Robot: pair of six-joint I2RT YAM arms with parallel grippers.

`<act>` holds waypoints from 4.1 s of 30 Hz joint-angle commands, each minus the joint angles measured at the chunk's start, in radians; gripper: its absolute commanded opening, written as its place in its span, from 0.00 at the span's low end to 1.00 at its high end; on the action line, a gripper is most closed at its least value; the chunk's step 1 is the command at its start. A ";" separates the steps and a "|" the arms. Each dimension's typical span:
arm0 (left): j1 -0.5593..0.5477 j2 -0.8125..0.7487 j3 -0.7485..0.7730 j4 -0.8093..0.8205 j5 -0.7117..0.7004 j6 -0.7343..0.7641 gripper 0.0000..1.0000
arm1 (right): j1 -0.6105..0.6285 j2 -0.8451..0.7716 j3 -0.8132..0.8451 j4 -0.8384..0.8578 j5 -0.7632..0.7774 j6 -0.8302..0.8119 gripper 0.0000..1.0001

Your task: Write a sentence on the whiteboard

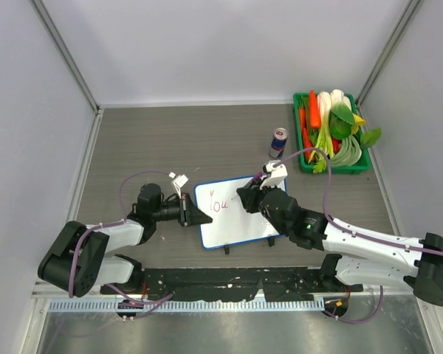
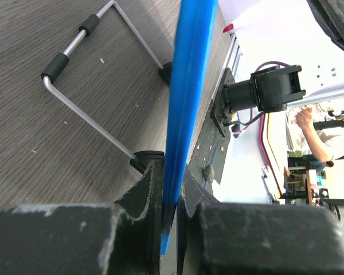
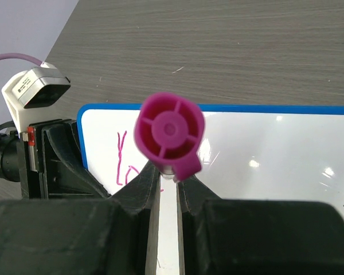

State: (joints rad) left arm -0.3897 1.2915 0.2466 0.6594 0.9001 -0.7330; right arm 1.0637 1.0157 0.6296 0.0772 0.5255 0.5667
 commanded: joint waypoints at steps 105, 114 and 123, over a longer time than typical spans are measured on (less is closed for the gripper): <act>0.003 0.035 0.006 -0.076 -0.102 0.027 0.00 | -0.021 0.018 -0.021 0.050 0.054 0.012 0.01; 0.003 0.035 0.006 -0.076 -0.104 0.027 0.00 | -0.021 0.032 -0.010 0.050 0.077 0.024 0.01; 0.003 0.031 0.006 -0.076 -0.101 0.026 0.00 | -0.021 0.018 -0.021 0.038 0.128 0.041 0.02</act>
State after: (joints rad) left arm -0.3897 1.3003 0.2485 0.6632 0.9039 -0.7334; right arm 1.0451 1.0409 0.5854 0.1211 0.5728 0.5957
